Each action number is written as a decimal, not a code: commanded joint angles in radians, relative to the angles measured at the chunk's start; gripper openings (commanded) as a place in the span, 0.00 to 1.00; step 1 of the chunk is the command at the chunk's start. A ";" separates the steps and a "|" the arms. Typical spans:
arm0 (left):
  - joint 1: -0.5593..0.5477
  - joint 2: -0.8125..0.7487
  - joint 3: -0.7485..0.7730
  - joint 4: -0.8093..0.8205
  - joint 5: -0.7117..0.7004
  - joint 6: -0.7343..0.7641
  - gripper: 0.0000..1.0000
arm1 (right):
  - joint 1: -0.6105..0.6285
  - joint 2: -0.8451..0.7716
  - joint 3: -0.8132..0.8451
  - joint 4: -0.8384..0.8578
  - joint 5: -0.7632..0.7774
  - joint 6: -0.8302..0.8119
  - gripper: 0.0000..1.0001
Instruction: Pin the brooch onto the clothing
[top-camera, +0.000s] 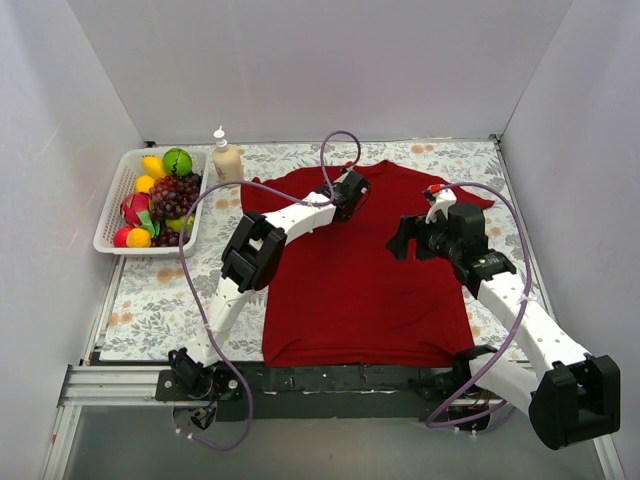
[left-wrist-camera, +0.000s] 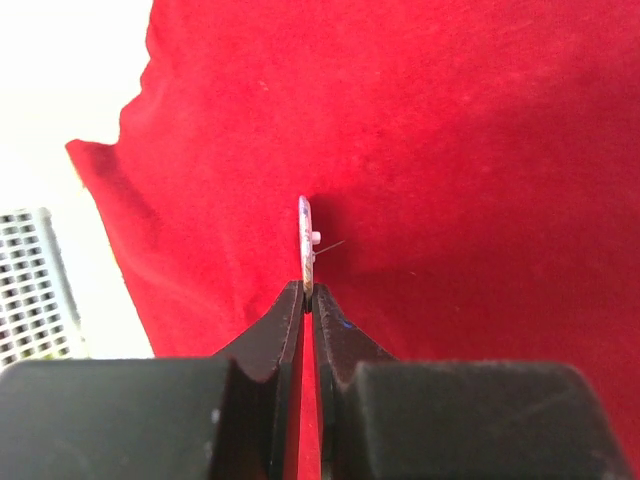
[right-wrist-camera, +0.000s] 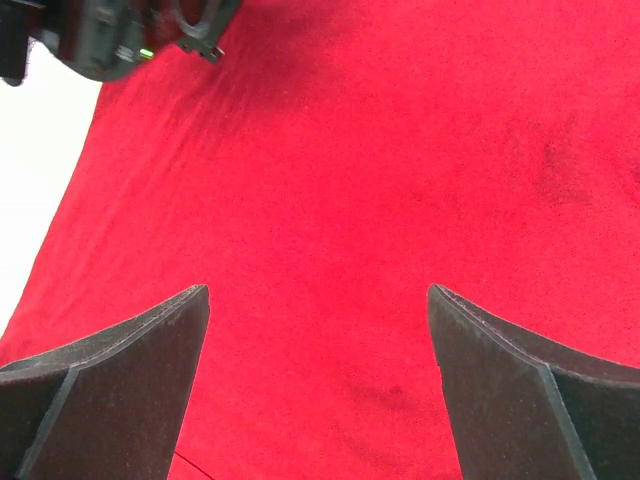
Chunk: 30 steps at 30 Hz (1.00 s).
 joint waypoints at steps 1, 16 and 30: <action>-0.006 0.043 0.070 -0.070 -0.037 -0.008 0.00 | -0.008 -0.034 -0.016 0.007 -0.018 -0.010 0.96; -0.032 0.158 0.138 -0.183 0.021 -0.075 0.00 | -0.020 -0.025 -0.012 0.010 -0.035 -0.001 0.96; -0.057 0.164 0.126 -0.118 0.233 -0.109 0.00 | -0.029 -0.016 -0.035 0.022 -0.022 0.001 0.96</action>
